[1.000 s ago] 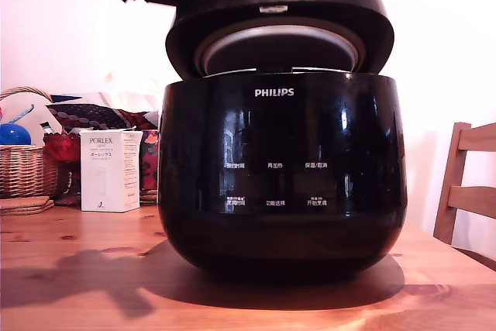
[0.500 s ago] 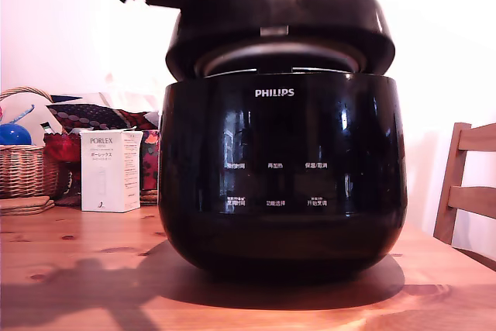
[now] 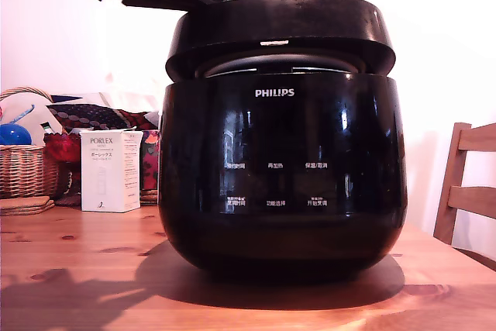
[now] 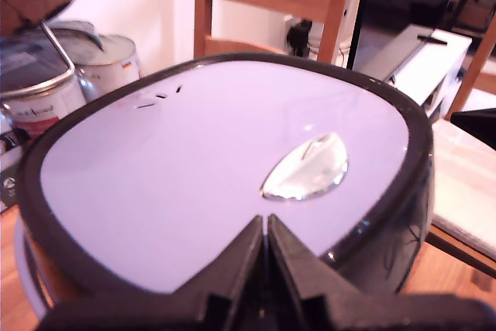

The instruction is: Close the rice cooker by pressing the lid down with medium force

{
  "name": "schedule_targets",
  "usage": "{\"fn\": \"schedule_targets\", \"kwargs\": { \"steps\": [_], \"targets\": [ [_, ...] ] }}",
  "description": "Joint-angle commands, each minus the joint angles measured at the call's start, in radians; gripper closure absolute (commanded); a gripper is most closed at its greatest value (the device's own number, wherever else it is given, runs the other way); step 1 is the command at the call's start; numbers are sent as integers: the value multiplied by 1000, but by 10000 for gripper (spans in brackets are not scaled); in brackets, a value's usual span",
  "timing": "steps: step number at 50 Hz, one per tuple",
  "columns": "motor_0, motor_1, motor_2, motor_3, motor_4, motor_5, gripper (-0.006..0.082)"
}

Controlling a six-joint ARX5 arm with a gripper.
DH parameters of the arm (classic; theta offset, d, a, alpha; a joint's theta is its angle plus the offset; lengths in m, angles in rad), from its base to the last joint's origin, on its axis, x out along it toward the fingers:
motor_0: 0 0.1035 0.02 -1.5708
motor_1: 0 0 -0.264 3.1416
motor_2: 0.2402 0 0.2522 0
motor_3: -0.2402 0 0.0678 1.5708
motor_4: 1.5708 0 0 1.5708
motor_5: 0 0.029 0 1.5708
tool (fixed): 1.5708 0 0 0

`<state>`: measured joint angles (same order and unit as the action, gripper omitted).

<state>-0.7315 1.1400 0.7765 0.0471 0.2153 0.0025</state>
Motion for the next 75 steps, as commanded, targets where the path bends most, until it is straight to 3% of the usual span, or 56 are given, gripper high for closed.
{"fn": "schedule_targets", "kwargs": {
  "steps": [1, 45, 75],
  "targets": [
    [-5, 2, -53, 15, 0, -4, 788],
    [-48, 4, -211, 89, -50, -3, 788],
    [-63, 123, -214, 72, -51, -2, 788]
  ]
}}
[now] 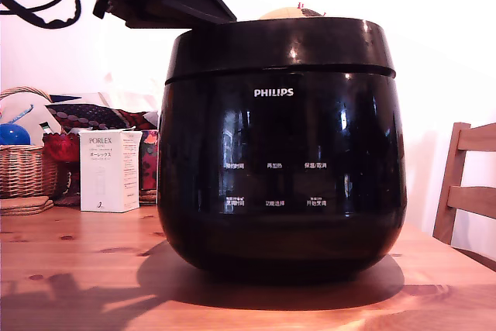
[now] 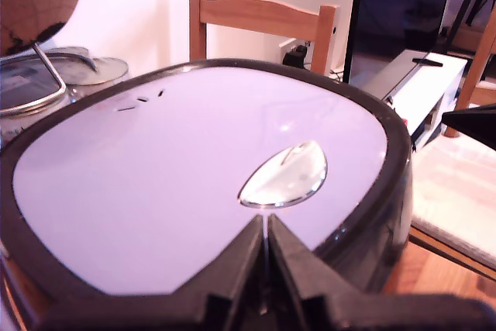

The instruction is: Close the rice cooker by pressing the lid down with medium force

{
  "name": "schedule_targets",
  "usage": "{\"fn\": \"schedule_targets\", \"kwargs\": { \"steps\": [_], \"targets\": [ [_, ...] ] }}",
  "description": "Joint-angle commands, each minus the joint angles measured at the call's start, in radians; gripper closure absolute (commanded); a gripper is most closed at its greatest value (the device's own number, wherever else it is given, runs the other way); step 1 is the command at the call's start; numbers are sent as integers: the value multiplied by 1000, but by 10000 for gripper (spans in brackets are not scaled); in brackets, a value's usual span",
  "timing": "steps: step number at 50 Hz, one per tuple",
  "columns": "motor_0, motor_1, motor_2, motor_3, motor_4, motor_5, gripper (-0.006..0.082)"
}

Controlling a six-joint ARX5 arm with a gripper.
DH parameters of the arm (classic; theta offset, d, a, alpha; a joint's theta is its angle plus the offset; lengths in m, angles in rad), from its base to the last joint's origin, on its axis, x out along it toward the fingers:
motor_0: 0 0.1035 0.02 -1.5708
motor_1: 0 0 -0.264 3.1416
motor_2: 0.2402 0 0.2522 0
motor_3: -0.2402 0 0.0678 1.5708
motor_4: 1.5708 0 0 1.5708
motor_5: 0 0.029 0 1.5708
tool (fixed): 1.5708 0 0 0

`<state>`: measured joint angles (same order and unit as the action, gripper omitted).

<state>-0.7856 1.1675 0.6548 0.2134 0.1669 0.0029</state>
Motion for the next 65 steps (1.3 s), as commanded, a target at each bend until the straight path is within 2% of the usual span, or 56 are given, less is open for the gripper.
{"fn": "schedule_targets", "kwargs": {
  "steps": [1, 30, 41, 51, 65],
  "targets": [
    [-11, 98, -92, -95, -3, -3, 788],
    [-16, 103, -92, -190, -3, 28, 788],
    [-16, 102, -92, -121, -2, 23, 788],
    [-16, 98, -89, 13, -2, -6, 788],
    [-11, 13, -44, 89, -22, -22, 788]
  ]
}}
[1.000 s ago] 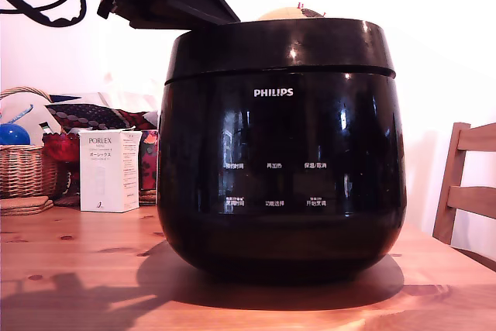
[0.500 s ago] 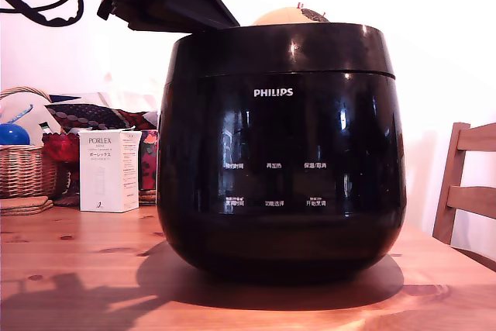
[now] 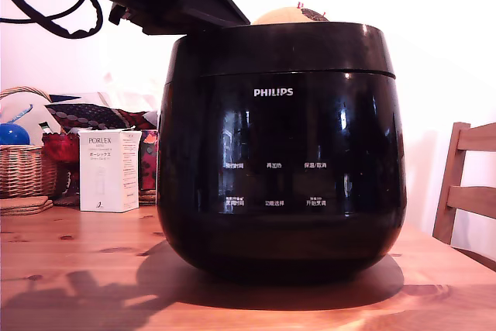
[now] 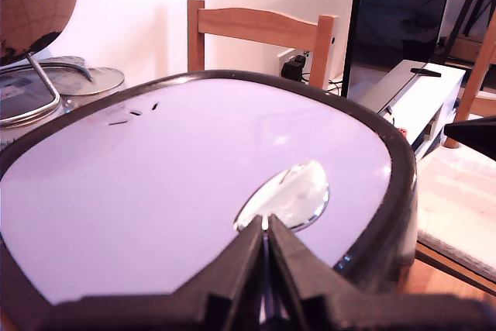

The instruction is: Close the rice cooker by pressing the lid down with medium force

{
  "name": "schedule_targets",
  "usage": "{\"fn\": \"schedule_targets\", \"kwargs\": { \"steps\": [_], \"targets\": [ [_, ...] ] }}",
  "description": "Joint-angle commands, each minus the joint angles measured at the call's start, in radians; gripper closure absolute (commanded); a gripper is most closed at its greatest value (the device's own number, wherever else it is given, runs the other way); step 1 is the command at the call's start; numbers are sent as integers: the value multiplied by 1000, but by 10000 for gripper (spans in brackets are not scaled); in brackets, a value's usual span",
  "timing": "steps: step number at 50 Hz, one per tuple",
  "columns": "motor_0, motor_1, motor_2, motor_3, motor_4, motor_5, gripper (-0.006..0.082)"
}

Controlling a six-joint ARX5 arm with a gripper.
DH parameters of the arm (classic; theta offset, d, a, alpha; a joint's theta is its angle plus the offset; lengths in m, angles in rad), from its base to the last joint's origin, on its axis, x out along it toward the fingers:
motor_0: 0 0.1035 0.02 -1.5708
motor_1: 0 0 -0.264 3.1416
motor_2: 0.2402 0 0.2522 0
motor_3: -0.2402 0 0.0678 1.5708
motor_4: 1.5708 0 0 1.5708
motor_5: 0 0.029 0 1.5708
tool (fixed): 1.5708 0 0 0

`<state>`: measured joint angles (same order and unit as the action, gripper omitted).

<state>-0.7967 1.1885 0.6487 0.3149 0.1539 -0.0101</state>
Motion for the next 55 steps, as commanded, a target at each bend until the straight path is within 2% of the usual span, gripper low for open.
{"fn": "schedule_targets", "kwargs": {
  "steps": [1, 6, 13, 22, 32, 45, 55],
  "targets": [
    [3, -16, -33, -9, -13, -9, 788],
    [19, -56, 1, 9, -45, 5, 788],
    [53, -98, 56, 8, -101, 98, 788],
    [128, -134, 108, -4, -140, 150, 788],
    [233, -177, 122, -31, -145, 176, 788],
    [407, -218, 122, -86, -201, 203, 788],
    [499, -223, 122, -114, -215, 202, 788]
  ]
}}
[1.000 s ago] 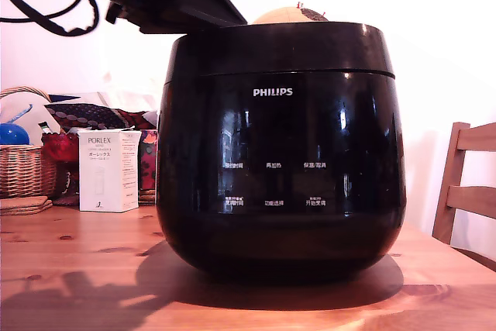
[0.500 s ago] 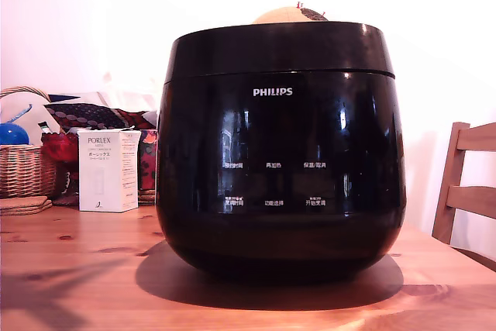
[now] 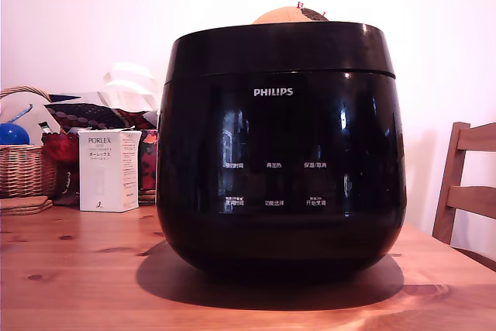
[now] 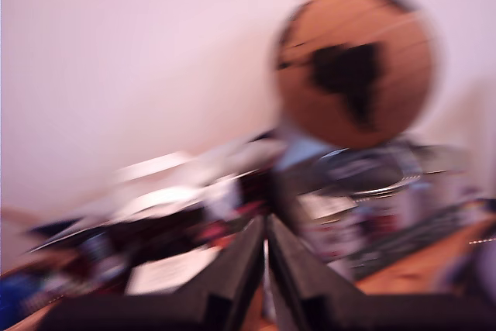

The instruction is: Close the rice cooker by pressing the lid down with medium force

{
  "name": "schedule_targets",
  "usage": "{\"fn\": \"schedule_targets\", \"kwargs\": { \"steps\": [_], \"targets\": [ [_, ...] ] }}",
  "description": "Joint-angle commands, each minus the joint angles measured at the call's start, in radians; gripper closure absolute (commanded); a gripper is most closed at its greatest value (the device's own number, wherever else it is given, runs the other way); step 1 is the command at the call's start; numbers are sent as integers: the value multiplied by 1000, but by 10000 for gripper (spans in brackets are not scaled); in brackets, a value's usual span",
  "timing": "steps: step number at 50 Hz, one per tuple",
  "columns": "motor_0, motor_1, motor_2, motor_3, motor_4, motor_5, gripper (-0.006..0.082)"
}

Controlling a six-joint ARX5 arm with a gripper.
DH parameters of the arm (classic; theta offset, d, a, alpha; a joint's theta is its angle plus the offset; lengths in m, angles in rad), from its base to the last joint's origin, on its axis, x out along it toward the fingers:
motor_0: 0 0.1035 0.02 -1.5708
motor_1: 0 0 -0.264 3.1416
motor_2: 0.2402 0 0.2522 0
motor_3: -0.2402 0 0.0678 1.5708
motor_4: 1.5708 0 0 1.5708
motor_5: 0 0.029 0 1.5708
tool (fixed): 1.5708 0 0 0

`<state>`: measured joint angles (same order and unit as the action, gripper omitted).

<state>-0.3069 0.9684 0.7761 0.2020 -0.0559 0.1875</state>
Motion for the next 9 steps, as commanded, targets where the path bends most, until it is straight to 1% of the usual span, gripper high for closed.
{"fn": "schedule_targets", "kwargs": {
  "steps": [1, 9],
  "targets": [
    [16, -3, -5, -3, -5, 4, 788],
    [32, -3, -5, -8, -5, 4, 788]
  ]
}}
